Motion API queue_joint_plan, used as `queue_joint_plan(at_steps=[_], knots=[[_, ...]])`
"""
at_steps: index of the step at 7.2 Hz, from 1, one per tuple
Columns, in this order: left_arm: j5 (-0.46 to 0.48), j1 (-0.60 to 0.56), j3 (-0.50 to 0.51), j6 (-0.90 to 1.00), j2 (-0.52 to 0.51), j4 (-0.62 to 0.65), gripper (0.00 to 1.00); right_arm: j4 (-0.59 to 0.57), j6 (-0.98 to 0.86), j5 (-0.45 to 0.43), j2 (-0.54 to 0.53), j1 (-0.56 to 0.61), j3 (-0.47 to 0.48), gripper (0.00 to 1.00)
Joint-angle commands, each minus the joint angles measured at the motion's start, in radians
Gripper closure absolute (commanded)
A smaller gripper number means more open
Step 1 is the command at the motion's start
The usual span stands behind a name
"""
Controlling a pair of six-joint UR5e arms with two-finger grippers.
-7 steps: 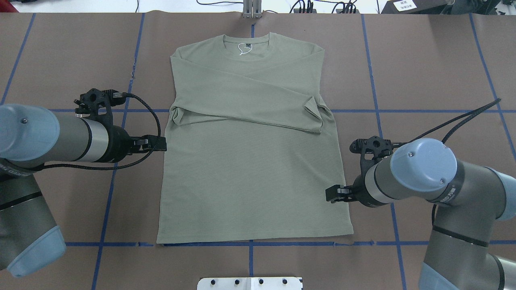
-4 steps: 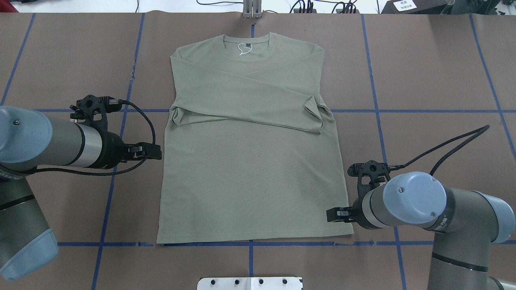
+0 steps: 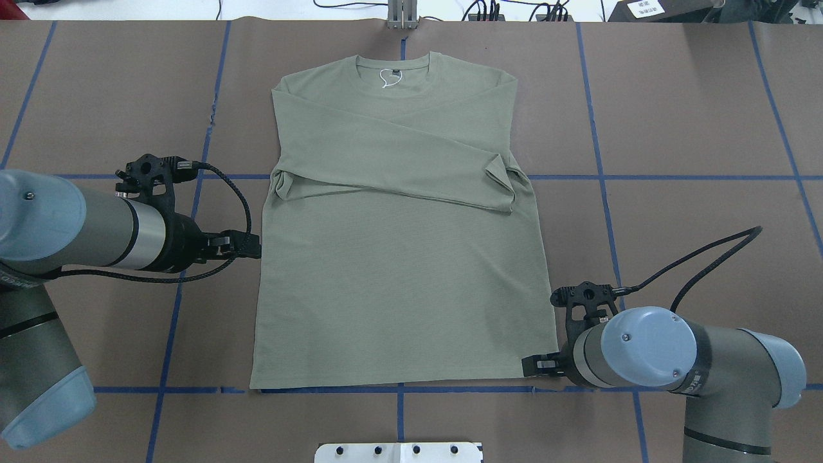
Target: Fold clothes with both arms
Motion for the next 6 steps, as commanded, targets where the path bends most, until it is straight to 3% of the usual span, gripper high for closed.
queue_joint_plan(at_steps=[1, 6], knots=[[0.000, 0.001, -0.004, -0.003, -0.004, 0.000, 0.00, 0.001, -0.001, 0.004, 0.003, -0.003, -0.015, 0.00], [0.000, 0.002, -0.007, -0.003, -0.007, 0.000, 0.00, 0.003, -0.004, 0.027, 0.005, -0.004, -0.041, 0.01]])
